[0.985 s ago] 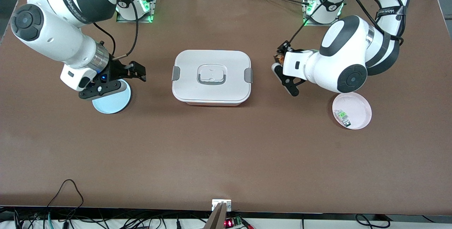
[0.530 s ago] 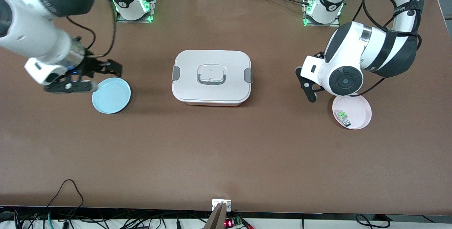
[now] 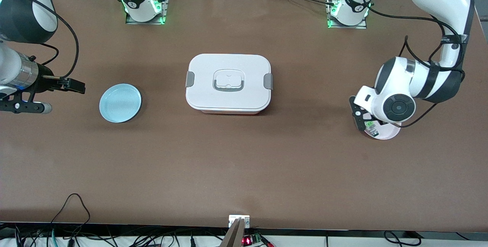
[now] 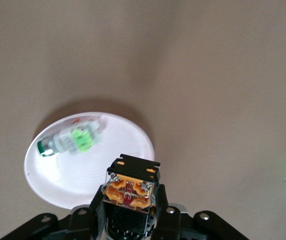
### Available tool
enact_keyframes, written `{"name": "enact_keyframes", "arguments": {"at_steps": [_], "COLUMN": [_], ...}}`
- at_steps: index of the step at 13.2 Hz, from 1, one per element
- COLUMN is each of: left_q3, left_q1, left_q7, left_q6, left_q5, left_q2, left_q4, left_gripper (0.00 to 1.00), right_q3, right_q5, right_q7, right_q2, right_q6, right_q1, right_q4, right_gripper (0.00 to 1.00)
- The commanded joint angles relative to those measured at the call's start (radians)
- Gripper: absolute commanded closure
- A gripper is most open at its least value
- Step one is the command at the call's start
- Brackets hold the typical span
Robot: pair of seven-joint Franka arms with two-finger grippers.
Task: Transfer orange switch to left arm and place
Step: 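Lower the switch onto the pink plate while the right arm retracts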
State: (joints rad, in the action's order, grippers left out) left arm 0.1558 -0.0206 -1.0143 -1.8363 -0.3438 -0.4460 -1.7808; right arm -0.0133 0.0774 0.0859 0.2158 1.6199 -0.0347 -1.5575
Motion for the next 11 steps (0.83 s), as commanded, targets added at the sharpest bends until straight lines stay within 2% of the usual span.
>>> {"name": "enact_keyframes", "arguments": {"at_steps": [1,3,5,8,10,11], "left_q3": [0.011,0.011,0.011,0.011,0.011,0.011], "left_q1": [-0.071,-0.119,-0.163,-0.199,-0.2,-0.202], "left_q7": [-0.026,-0.073,-0.113,-0.139,-0.139,-0.141], "left_q6": [-0.165,-0.289,-0.36,-0.403,-0.408,-0.416], "left_q5": [-0.073,-0.087,-0.089,-0.089,-0.089,-0.089], "left_q2": [0.03,0.023,-0.017,-0.06,-0.072,-0.076], "left_q4": [-0.122,-0.184,-0.195,-0.195,-0.195,-0.193], "left_gripper": [1.0,1.0,1.0,1.0,1.0,0.5], "right_q3": [0.004,0.004,0.004,-0.005,-0.034,-0.036], "right_q5": [0.013,0.012,0.002,-0.022,-0.027,-0.027], "right_q7": [0.005,0.005,-0.003,-0.029,-0.098,-0.094], "right_q2": [-0.015,-0.016,-0.013,-0.022,-0.071,-0.075], "right_q6": [0.014,0.021,0.043,0.034,0.003,0.002], "right_q1": [-0.002,-0.002,0.001,0.002,0.001,0.001], "right_q4": [-0.019,-0.018,-0.015,-0.01,-0.01,-0.009], "right_gripper": [0.0,0.0,0.0,0.0,0.0,0.0]}}
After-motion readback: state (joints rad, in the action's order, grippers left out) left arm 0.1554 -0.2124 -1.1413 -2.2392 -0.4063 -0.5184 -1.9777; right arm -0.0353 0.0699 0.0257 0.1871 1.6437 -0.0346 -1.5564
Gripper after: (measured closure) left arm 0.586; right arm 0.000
